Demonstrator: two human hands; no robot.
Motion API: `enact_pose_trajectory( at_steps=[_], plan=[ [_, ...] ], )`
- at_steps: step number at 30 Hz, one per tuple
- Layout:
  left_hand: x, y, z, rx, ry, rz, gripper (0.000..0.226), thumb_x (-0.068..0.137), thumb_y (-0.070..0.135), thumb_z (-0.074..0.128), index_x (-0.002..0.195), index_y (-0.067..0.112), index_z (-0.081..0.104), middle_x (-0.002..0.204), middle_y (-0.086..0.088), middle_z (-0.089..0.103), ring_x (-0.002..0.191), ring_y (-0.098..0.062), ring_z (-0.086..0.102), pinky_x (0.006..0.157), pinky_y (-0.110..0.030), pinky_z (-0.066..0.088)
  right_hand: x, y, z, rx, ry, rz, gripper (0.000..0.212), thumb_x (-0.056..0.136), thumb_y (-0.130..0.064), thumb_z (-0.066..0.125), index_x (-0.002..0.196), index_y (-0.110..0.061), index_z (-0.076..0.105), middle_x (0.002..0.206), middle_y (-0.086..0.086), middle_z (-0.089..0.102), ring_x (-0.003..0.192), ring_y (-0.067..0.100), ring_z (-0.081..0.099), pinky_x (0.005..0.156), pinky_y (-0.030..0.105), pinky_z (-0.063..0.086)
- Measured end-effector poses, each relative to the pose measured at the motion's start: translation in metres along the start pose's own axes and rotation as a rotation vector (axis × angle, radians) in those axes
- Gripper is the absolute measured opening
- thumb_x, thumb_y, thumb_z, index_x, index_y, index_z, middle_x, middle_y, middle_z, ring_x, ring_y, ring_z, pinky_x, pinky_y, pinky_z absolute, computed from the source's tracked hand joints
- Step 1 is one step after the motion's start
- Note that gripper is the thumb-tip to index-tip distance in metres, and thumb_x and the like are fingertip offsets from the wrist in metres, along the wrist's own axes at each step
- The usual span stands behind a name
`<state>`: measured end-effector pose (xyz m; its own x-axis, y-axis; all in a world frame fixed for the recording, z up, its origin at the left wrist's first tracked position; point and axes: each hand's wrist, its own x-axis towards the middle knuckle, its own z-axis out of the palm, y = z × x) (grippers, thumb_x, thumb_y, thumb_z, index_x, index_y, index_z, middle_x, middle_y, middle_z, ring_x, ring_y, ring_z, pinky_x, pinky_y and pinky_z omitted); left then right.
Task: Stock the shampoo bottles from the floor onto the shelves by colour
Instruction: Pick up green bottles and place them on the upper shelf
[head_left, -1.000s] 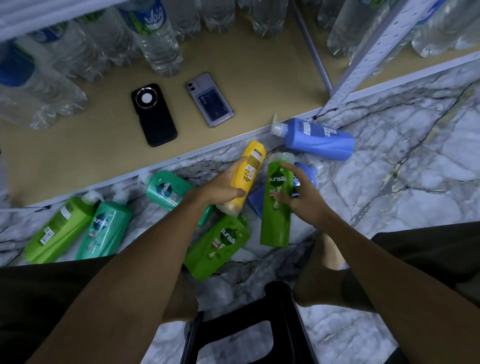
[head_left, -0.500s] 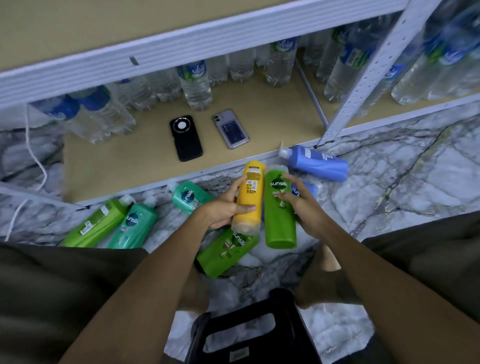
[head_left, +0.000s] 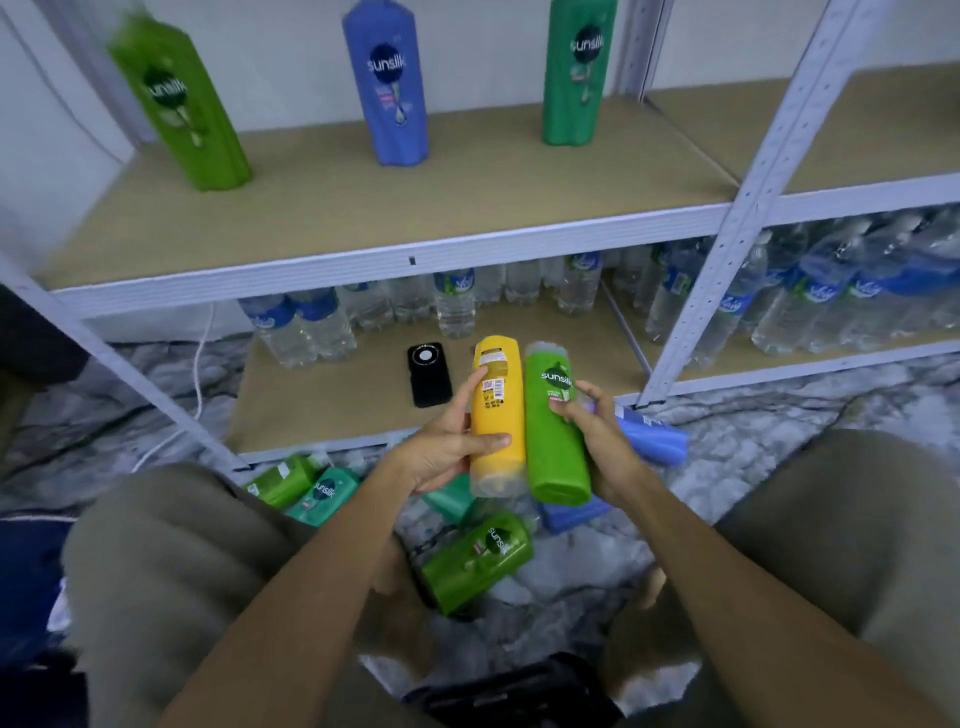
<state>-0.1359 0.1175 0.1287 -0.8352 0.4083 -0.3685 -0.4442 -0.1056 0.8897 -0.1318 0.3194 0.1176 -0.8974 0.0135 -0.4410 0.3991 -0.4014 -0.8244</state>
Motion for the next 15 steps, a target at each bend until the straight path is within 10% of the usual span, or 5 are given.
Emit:
enact_pose_trajectory(
  at_steps=[15],
  plan=[
    [-0.104,0.163,0.035,0.03,0.135,0.437,0.079,0.093,-0.013,0.055,0.152,0.035,0.034,0.144,-0.007,0.056,0.127,-0.026,0.058,0.097,-0.042,0.055,-0.097,-0.132,0.102,-0.031,-0.315,-0.318,0.057,0.093,-0.006,0.06,0.139,-0.037,0.05,0.114,0.008,0.072,0.083,0.023,0.07,0.06,0.035,0.058]
  ],
)
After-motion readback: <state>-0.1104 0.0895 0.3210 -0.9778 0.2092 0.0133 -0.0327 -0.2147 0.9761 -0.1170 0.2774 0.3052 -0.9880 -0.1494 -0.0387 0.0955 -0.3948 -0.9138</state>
